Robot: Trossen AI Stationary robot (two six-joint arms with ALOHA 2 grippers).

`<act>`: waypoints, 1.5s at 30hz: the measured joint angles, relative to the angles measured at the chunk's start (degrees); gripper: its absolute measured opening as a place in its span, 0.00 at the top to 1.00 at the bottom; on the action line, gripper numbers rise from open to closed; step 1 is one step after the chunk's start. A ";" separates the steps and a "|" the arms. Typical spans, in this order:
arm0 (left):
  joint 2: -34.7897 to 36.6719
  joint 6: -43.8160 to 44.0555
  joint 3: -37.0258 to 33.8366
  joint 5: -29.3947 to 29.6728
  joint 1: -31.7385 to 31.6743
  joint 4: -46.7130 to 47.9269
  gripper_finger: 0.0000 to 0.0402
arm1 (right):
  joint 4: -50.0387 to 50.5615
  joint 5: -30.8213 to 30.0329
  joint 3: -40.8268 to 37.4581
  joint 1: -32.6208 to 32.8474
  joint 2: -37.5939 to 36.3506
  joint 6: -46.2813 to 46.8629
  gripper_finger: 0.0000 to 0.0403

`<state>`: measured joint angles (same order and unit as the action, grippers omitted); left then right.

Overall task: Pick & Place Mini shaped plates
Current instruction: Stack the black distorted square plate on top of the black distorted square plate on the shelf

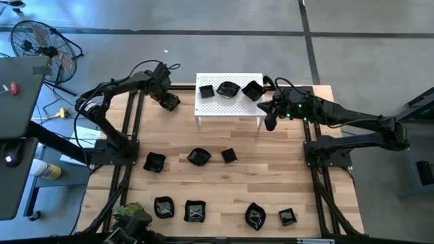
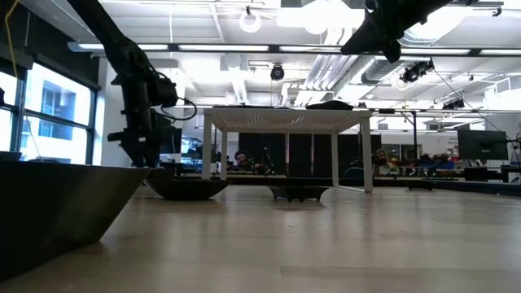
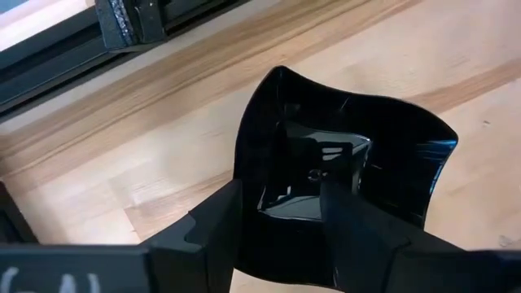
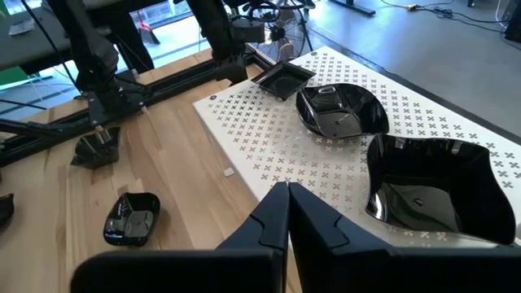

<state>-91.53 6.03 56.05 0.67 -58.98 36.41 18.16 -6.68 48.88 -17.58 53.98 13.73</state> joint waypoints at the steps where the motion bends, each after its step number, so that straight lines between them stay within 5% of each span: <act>1: 0.00 0.02 0.00 -0.09 -0.40 0.07 0.59 | -0.03 0.00 0.00 0.00 0.00 -0.01 0.99; 26: -1.90 -4.95 1.97 3.97 -2.58 1.65 0.60 | -0.11 -0.02 0.00 0.00 0.00 -0.23 0.99; 40: -2.51 -8.76 1.97 4.79 -2.56 2.84 0.98 | -0.11 -0.28 0.00 0.00 0.00 -0.25 0.99; 45: -2.51 -9.77 3.76 3.97 -2.56 6.79 0.98 | -0.11 -0.26 0.00 0.00 0.00 -0.25 0.99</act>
<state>-94.04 -3.73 59.81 4.64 -61.54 43.21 18.04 -6.94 48.88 -17.58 53.98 13.47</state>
